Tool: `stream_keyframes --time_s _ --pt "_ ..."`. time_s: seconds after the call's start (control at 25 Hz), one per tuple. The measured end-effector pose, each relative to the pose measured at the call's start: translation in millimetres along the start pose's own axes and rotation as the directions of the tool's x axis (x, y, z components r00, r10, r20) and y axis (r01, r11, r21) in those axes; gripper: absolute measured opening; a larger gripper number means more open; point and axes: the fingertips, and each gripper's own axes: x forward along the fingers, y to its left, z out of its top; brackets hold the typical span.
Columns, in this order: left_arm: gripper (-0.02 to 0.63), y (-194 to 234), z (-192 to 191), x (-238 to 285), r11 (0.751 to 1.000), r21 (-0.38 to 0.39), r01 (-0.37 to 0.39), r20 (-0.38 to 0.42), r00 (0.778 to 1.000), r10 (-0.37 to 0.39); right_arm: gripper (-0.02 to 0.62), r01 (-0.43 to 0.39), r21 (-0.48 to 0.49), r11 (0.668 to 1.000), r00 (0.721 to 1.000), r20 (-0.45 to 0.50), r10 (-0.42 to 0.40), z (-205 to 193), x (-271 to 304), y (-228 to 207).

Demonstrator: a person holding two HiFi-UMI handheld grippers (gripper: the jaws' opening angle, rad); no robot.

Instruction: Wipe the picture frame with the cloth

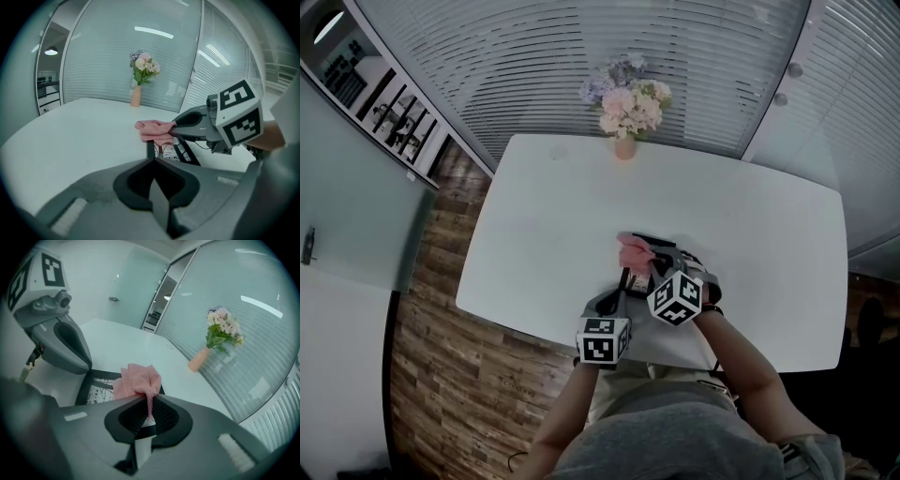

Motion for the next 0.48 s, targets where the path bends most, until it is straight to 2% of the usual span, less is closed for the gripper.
stream_keyframes --time_s 0.2,0.48 --pt "0.002 0 -1 -1 1.000 -0.008 0.009 -0.008 1.000 -0.009 0.017 0.036 0.033 0.999 0.999 -0.011 -0.036 -1 5 -12" --pt "0.002 1 -1 0 1.000 -0.008 0.011 -0.007 1.000 -0.011 0.017 0.041 0.052 0.998 0.999 -0.015 -0.040 -1 8 -13"
